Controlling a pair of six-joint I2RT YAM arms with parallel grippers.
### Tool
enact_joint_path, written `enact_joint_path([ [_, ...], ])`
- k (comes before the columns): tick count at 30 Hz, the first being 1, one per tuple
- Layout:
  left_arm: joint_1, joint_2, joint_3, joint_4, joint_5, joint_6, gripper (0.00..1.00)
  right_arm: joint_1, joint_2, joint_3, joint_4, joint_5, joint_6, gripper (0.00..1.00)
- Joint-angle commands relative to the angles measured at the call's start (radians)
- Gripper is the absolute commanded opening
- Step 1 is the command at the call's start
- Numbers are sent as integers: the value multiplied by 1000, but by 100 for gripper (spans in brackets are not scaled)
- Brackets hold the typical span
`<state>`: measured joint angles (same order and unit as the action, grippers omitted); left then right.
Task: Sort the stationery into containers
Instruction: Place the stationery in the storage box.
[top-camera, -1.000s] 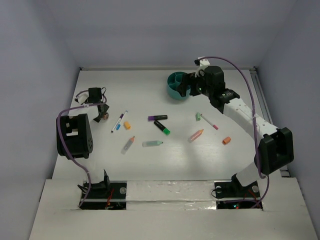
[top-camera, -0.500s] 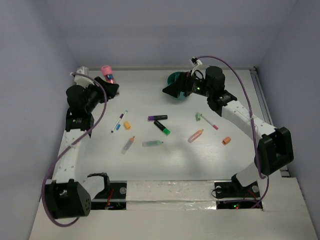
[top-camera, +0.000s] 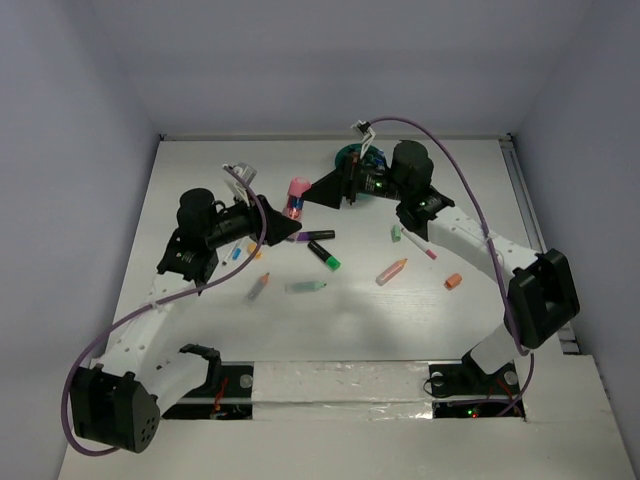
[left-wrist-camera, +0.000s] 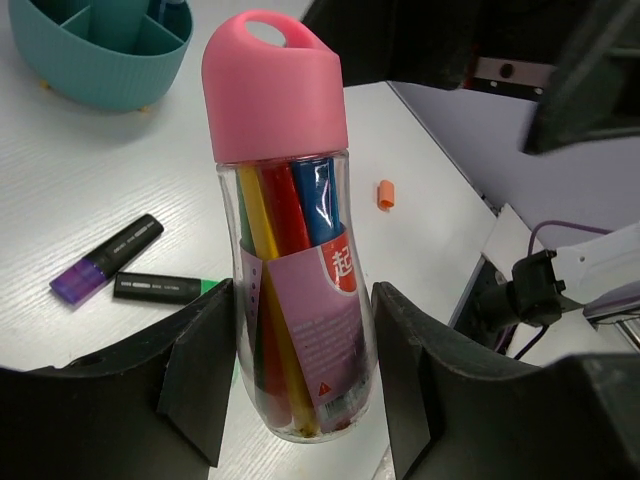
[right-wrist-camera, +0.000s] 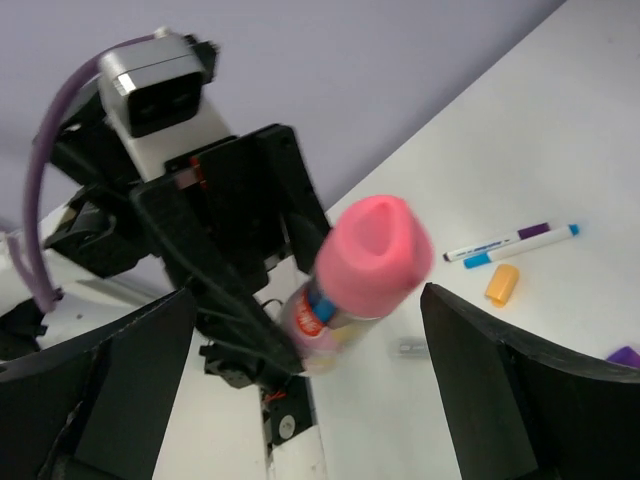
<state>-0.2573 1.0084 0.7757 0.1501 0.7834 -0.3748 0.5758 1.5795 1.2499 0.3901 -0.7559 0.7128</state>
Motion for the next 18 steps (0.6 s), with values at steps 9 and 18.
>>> enact_joint_path([
  [9,-23,-45,11,77,60,54,4,45,66,54,-23,30,-16,96],
  [18,-33,-34,16,65,83,71,5,55,114,65,59,-5,48,90],
])
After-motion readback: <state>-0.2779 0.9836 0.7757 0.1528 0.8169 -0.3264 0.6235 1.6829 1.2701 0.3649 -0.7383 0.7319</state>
